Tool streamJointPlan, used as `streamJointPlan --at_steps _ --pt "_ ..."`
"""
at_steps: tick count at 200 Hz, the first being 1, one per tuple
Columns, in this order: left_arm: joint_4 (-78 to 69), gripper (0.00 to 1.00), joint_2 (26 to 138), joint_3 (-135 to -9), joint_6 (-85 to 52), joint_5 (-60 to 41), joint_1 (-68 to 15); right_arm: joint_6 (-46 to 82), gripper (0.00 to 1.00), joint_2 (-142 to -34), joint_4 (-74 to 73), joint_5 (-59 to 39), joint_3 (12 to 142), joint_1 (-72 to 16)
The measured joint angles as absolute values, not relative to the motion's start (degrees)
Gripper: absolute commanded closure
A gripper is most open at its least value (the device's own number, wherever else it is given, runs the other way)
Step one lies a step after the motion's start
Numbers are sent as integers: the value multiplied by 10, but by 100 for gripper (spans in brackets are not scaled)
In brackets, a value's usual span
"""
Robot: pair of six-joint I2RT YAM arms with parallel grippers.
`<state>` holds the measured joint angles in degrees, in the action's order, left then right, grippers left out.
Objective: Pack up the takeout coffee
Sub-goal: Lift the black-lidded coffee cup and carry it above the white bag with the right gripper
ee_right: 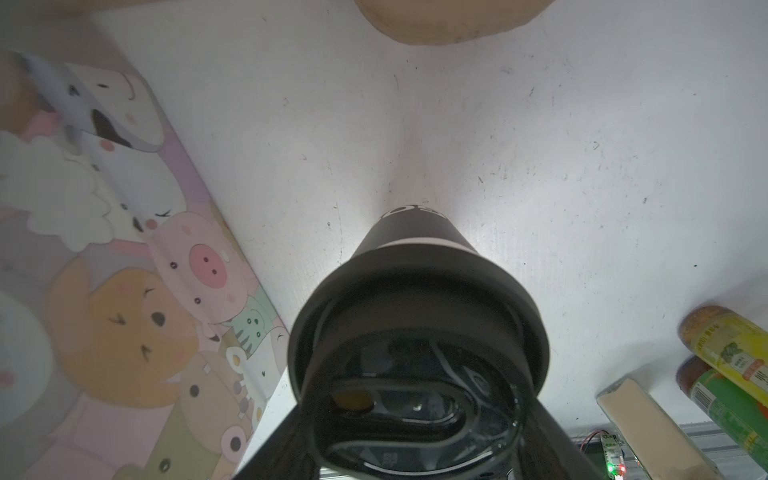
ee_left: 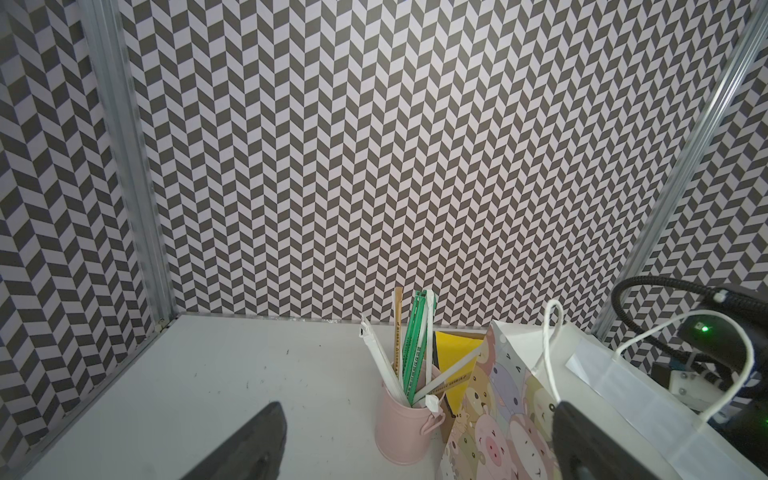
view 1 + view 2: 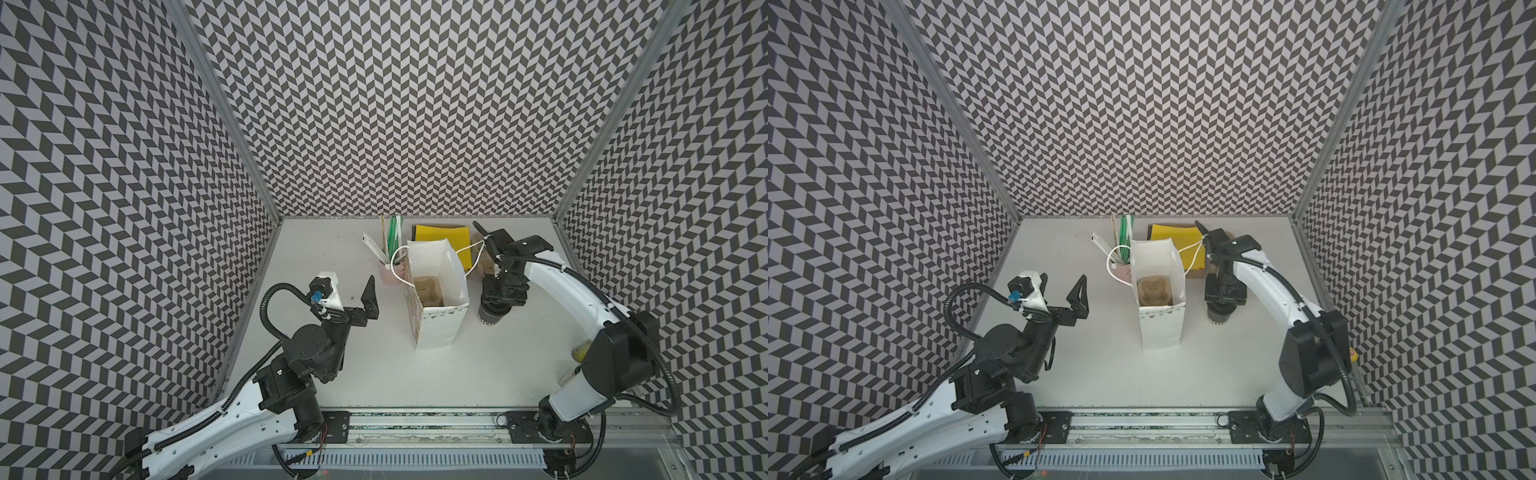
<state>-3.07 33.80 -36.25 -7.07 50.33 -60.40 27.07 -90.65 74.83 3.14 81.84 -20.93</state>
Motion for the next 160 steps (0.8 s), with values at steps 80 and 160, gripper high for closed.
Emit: streamJointPlan --at_steps 80,160 --pt "-29 0 338 -362 -71 503 -604 267 100 -793 758 -25 859 -209" --pt "-29 0 338 -362 -70 503 -604 270 100 -683 763 -91 983 -209"
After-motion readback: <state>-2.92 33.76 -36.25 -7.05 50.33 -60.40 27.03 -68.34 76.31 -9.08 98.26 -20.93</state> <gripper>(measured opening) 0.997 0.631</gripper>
